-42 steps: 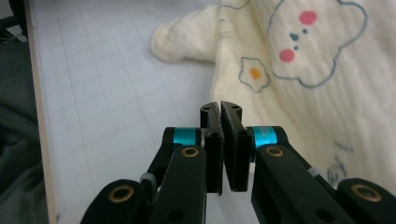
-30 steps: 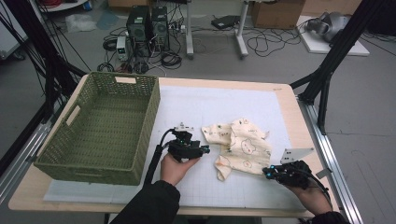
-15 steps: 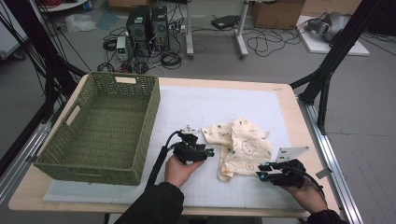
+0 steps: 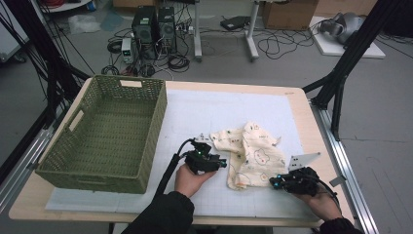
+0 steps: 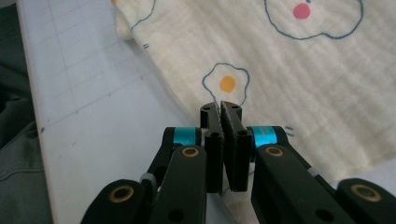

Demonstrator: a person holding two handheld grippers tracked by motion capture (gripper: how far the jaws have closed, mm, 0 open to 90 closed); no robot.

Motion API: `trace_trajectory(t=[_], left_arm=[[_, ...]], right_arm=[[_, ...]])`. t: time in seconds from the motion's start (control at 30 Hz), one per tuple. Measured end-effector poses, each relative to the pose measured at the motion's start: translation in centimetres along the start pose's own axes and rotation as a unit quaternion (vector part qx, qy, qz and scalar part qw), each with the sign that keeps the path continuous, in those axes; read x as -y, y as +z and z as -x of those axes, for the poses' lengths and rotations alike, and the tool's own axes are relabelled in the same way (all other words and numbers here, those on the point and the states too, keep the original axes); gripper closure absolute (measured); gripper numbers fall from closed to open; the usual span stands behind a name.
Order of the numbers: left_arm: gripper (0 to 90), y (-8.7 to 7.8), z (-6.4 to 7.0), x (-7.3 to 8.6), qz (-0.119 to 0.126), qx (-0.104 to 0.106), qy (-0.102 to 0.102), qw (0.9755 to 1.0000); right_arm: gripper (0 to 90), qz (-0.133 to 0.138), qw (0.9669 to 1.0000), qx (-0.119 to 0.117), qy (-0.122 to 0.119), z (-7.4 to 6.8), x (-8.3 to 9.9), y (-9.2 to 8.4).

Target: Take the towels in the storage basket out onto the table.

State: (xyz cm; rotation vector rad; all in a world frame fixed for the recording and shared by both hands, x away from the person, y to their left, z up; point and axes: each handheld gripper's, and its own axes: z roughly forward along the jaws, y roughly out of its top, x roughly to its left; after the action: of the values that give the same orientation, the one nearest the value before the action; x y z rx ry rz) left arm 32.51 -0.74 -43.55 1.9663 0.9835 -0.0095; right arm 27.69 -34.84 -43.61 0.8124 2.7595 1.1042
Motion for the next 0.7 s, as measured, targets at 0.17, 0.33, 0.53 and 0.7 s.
trace_trajectory(t=[0.17,0.33,0.53,0.7], left_arm=[[62.8,1.1,0.9,0.0,-0.009,0.009,0.007,0.9999],[63.7,2.3,1.3,0.3,-0.027,-0.001,0.018,0.9995],[72.0,2.7,2.3,0.4,-0.026,-0.038,0.066,0.9968],[89.7,2.7,2.3,0.4,-0.024,-0.057,0.076,0.9952]], right_arm=[[84.5,0.008,1.0,0.004,0.0,-0.1,0.2,-0.2],[77.6,0.014,0.9998,0.012,0.001,0.2,-0.1,-0.1],[75.0,0.015,0.9998,0.014,-0.001,0.8,-0.3,0.2],[73.6,0.014,0.9998,0.014,0.001,1.1,-0.7,0.6]])
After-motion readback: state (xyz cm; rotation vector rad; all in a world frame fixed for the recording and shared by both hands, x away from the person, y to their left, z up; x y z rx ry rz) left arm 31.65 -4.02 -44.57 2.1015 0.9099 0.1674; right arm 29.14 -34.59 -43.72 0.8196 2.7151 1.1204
